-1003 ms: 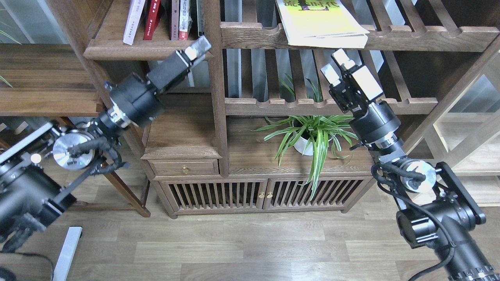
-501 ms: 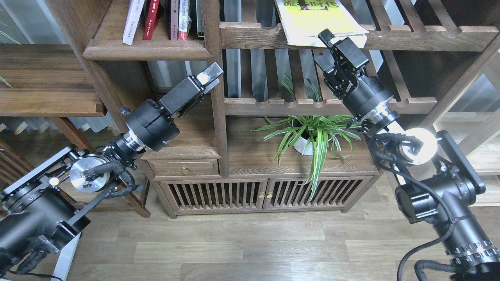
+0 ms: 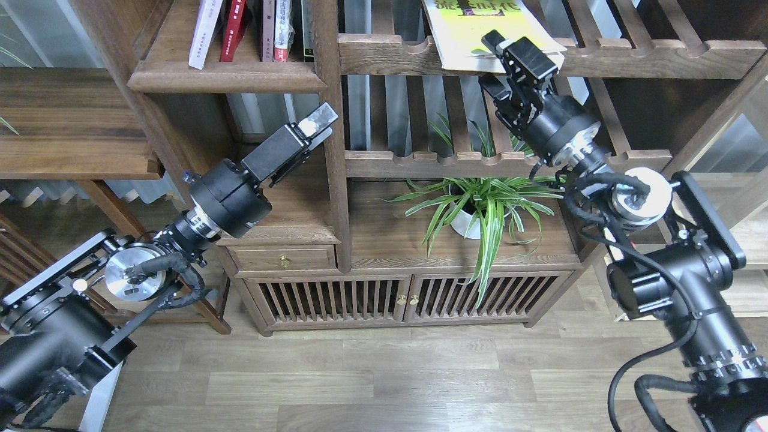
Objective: Organize books on shelf
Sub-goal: 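Grasp the yellow-green book on the top shelf with the right gripper and pull it down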
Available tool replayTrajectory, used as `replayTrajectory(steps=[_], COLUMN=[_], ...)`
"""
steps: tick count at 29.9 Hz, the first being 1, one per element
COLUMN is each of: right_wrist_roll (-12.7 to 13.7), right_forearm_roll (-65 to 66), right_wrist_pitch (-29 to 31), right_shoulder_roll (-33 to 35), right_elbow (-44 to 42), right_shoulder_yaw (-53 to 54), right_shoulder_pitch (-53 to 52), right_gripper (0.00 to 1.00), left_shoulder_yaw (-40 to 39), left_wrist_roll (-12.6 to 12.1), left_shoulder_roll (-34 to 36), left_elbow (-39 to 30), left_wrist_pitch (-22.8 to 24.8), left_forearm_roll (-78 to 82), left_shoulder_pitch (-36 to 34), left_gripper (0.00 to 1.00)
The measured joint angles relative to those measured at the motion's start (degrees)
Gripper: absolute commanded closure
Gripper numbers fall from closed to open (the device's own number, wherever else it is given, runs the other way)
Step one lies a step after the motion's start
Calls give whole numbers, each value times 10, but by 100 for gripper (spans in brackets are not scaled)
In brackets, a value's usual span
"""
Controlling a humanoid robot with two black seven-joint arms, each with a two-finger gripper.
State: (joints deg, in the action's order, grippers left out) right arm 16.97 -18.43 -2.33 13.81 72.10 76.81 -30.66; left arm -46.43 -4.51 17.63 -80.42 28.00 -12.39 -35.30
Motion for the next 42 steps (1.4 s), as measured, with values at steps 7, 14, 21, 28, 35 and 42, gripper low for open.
replayTrajectory(steps=[7,14,21,28,35,42], right_wrist_roll=[1,0,-2,-3,-8,-3], right_forearm_roll=[-16,-37,-39,-39,-37,-36], right_wrist_pitch=[-74,-168,-177,-161,-78,55], right_shoulder_roll=[15,15,16,16,16,16], right_elbow=[-5,-14,-23,-33,-53,-66], right_shoulder_yaw=[1,8,10,16,22,13], right_shoulder_pitch=[-24,-68,-70,-67,-54,-15], right_gripper=[13,13,35,61,94,98], left_shoulder_yaw=[-1,-6,-6,-6,-6,-5], left_wrist_roll=[0,-1,-1,-1,-1,-1], left_shoulder_roll=[-1,0,-2,-3,-3,-3], left_elbow=[0,4,7,9,9,9], left_wrist_pitch=[0,0,0,0,0,0], left_forearm_roll=[1,1,1,2,2,2], left_shoulder_pitch=[-3,-5,-6,-6,-9,-10], left_gripper=[1,1,1,1,1,1])
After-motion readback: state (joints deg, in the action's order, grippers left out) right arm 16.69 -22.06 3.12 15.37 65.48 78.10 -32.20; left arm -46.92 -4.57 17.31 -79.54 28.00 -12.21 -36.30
